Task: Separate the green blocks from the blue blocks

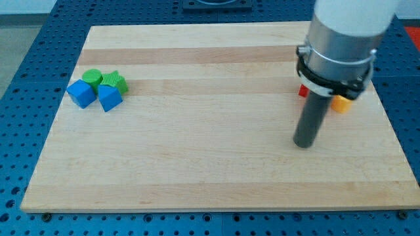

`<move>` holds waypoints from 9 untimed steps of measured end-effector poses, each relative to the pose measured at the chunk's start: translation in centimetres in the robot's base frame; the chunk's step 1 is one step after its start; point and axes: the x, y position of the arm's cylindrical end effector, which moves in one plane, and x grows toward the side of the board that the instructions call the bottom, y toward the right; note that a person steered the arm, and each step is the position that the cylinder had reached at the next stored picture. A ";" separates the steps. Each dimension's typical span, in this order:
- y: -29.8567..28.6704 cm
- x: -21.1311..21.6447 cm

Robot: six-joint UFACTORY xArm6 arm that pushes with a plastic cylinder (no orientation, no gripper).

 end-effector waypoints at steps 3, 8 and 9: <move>19.4 1.3; -2.8 1.0; -13.1 1.0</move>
